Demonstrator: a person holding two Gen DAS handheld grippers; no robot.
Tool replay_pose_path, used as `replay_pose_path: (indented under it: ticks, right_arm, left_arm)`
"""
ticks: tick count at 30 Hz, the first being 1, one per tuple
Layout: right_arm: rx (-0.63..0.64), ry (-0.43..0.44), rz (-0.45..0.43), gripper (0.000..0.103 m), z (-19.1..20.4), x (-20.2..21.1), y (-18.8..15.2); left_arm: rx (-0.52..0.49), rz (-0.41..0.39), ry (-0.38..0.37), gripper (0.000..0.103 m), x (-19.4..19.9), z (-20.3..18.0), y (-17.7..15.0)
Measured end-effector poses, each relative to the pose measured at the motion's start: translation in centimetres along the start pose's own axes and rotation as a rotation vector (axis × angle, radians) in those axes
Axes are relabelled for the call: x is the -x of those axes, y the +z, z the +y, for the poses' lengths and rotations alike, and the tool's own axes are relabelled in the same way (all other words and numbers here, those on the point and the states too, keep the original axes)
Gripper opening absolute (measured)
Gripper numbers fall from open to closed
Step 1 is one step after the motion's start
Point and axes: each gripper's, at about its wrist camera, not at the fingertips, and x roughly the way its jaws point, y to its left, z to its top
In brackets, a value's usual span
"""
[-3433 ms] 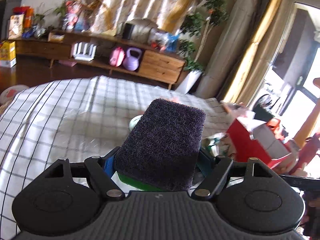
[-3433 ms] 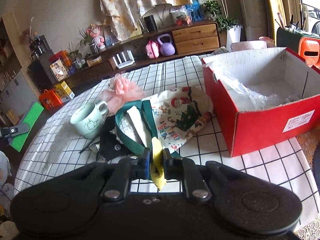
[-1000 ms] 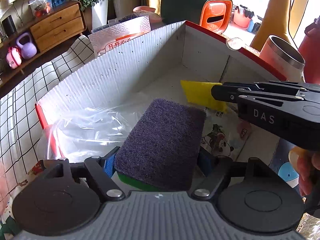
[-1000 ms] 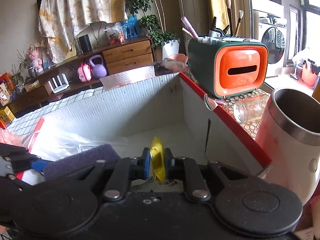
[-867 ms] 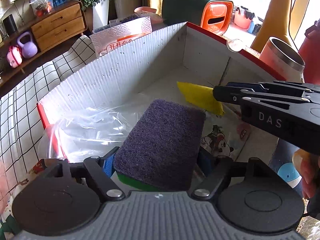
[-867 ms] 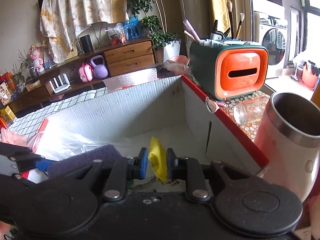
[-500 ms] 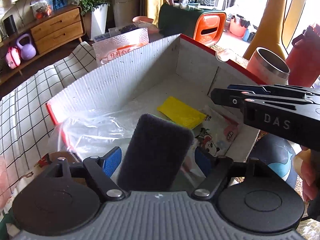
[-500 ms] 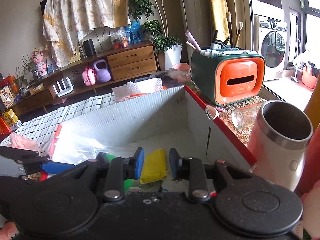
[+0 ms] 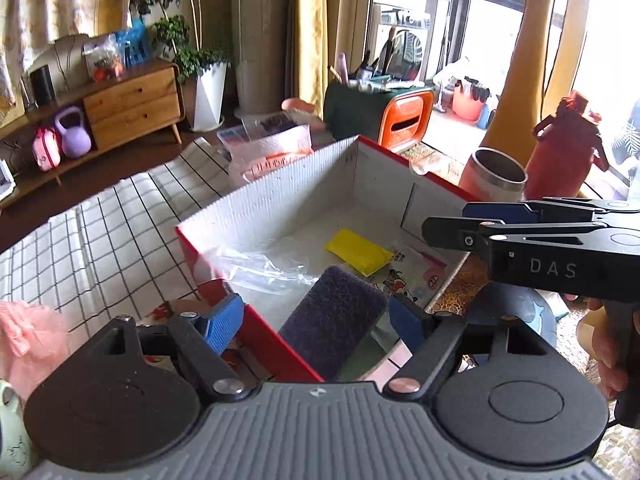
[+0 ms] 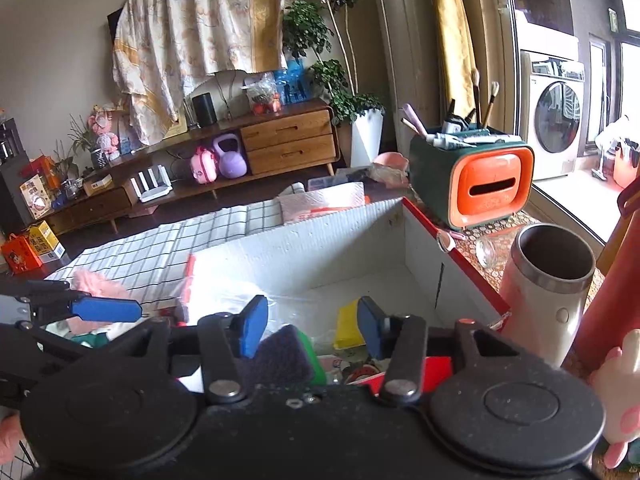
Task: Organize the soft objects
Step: 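Open the left gripper dropping the scouring sponge while the right gripper releases the yellow sponge into the box, then withdraw both grippers from the red box back over the table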
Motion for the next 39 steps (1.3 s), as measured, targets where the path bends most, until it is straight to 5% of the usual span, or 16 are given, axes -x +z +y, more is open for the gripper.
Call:
replay_pose_path:
  ticks: [24, 36, 39]
  right_arm:
    - [0.077, 0.143, -0.004, 0.089, 13.2, 6.6, -4.1]
    - [0.13, 0.217, 0.02, 0.099, 19.4, 7.2, -6.9]
    - [0.125, 0.229, 0.033, 0.1, 20.2, 6.8, -7.4]
  left_arm:
    - [0.092, -0.091, 0.08, 0.08, 16.2, 9.1, -10.2]
    - [0.212, -0.115, 0.151, 0.087, 21.0, 15.7, -15.8]
    - [0.252, -0.112, 0.167, 0.1, 21.6, 17.7, -17.4]
